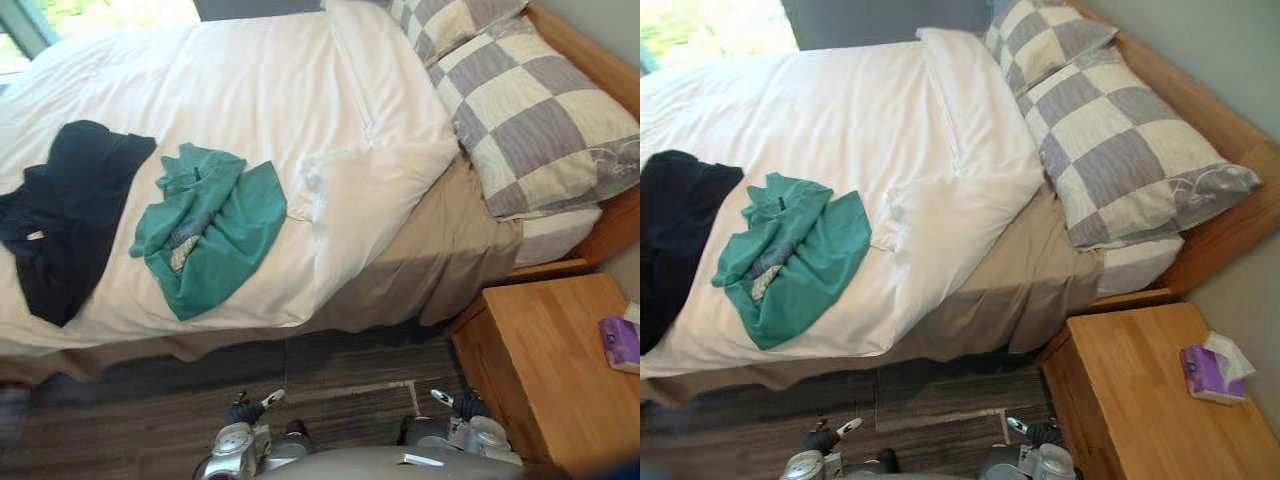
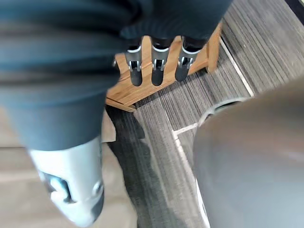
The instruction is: Tidy the bed and pick cloth on bed and put in laundry
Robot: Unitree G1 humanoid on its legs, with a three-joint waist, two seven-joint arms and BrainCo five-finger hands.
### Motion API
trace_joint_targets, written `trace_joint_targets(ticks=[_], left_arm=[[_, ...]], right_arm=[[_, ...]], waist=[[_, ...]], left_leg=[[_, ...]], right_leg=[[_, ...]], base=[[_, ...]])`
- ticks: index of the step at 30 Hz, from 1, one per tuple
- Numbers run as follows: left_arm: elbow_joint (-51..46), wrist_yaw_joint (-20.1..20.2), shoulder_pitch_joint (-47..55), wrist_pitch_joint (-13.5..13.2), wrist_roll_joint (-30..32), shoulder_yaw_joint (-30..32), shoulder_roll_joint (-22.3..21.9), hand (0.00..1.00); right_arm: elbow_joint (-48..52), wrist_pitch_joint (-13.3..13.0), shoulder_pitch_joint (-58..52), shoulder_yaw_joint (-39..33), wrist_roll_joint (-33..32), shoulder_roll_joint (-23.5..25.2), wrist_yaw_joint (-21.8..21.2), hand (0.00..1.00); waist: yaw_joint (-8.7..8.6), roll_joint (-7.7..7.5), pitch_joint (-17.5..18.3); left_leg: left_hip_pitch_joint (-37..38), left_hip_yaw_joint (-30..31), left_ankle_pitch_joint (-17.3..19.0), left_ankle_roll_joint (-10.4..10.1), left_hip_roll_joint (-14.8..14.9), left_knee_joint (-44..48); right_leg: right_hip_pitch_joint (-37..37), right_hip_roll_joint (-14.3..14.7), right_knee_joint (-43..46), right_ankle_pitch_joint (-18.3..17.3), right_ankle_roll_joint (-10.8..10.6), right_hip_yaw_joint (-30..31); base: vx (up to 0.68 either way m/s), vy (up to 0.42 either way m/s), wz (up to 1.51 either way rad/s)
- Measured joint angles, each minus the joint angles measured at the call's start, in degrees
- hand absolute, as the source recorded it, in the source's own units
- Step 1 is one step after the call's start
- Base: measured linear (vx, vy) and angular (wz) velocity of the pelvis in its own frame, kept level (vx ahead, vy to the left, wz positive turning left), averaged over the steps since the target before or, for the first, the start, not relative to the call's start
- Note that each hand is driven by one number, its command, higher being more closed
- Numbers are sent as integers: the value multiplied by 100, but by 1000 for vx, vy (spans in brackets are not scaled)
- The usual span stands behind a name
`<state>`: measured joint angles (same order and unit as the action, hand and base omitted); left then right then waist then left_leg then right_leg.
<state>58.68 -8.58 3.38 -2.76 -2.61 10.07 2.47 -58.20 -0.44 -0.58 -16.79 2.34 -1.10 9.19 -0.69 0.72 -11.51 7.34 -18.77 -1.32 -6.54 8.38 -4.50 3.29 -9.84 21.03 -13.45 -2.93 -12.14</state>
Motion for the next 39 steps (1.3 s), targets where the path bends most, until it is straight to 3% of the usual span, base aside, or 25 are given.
trace_joint_targets(ticks=[2,5,9,14,17,19,21,25,29,33,39], left_arm=[[6,-2,14,3,4,12,-21,0],[5,4,23,0,56,1,-19,0],[3,4,23,-11,154,3,47,0],[14,-8,79,19,121,119,82,0],[8,-24,226,20,90,244,123,0],[8,-52,299,19,91,231,129,0],[-1,-55,319,-5,89,129,131,0],[-27,-58,456,-37,84,-122,260,0],[-75,-60,471,-45,78,-343,319,0],[-125,-68,416,-83,8,-542,335,0],[-128,-137,154,-185,-54,-567,396,0]], right_arm=[[-38,12,24,65,5,-44,-2,0],[-35,0,-8,178,4,-32,-3,0],[-87,-5,-47,150,-46,-6,6,0],[-64,11,-181,-578,-474,-33,92,0],[877,150,-269,-967,-606,-190,278,0],[1845,160,-258,-965,-582,-482,451,0],[2855,58,29,-968,-355,-1273,699,0],[3710,-70,801,-864,44,-2043,933,0],[3913,-134,1620,-343,292,-2542,1001,0],[3938,-154,2742,393,426,-2933,1015,0],[4157,-275,4134,1361,770,-3626,1003,0]], waist=[[-2,83,0],[-12,73,39],[-12,-76,93],[-45,-37,180],[-170,25,194],[-209,91,246],[-225,161,267],[-279,176,237],[-278,216,105],[-147,304,-236],[-125,277,-725]], left_leg=[[98,41,-62,-79,120,-112],[178,39,-68,-77,170,-110],[166,26,-68,-78,119,-109],[171,-128,-68,-78,111,-113],[142,-246,-66,-80,143,-142],[69,-284,-63,-77,153,-143],[-54,-259,-95,-42,148,-143],[-312,-80,-206,-26,152,-142],[-678,76,-349,2,152,-116],[-987,201,-465,60,143,-111],[-1456,366,-619,162,62,-109]], right_leg=[[-57,146,58,-65,-11,11],[-279,242,-90,-66,-10,17],[-434,238,-461,-21,60,34],[-675,300,-1063,271,52,88],[-656,356,-1212,395,54,212],[-563,381,-1281,478,60,282],[-465,385,-1360,577,38,271],[-320,393,-1422,670,67,127],[-51,385,-1417,753,90,-4],[250,364,-1298,806,105,-60],[776,254,-988,799,107,-145]], base=[[154,-184,18],[109,-76,15],[68,20,8],[1,35,-7],[-53,15,-22],[-64,12,-18],[-34,8,4],[-38,-8,20],[-37,-4,21],[-53,2,12],[-45,10,14]])
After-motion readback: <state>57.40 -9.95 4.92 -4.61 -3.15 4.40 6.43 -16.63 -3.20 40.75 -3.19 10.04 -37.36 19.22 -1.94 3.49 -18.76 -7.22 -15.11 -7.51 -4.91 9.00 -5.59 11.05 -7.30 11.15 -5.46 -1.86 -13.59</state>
